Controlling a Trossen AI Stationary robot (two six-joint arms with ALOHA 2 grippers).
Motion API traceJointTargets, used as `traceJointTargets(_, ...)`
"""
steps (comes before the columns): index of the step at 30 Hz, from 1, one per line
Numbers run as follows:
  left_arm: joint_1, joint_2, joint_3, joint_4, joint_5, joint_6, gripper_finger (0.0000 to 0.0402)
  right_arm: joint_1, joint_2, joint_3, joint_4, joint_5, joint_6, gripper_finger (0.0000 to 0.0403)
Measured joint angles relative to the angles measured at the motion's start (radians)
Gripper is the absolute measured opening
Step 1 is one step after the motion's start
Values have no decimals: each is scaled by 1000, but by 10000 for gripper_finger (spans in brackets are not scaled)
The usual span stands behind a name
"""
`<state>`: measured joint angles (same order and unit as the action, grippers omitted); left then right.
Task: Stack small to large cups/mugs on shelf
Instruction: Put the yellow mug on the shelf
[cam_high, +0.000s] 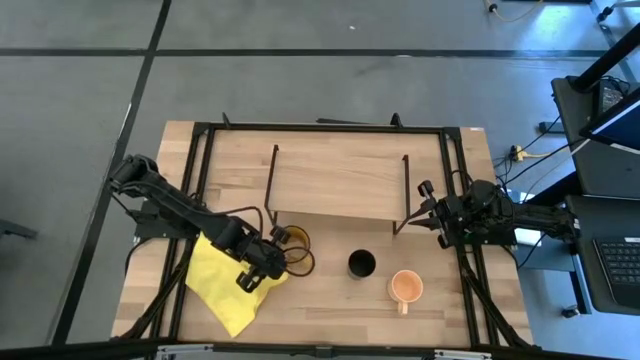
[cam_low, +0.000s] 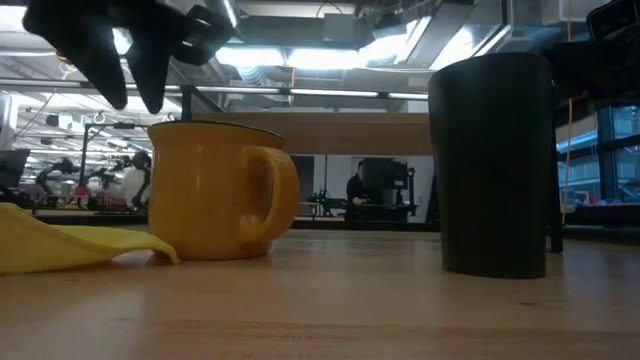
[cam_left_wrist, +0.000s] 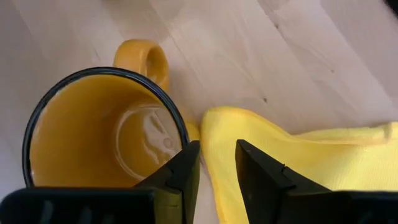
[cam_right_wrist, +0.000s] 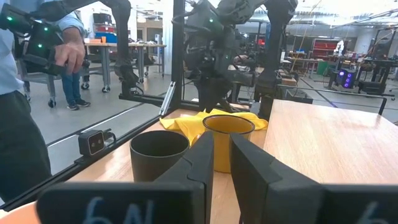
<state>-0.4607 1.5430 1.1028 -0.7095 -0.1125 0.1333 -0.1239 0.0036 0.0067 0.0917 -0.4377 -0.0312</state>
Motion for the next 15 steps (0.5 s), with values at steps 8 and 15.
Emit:
traceJointTargets(8, 24, 54, 0, 4, -34, 6, 96, 0, 0, 0, 0, 0, 0, 53)
traceJointTargets(15, 23, 11, 52, -5, -51, -20, 96, 0, 0, 0, 0, 0, -1, 53)
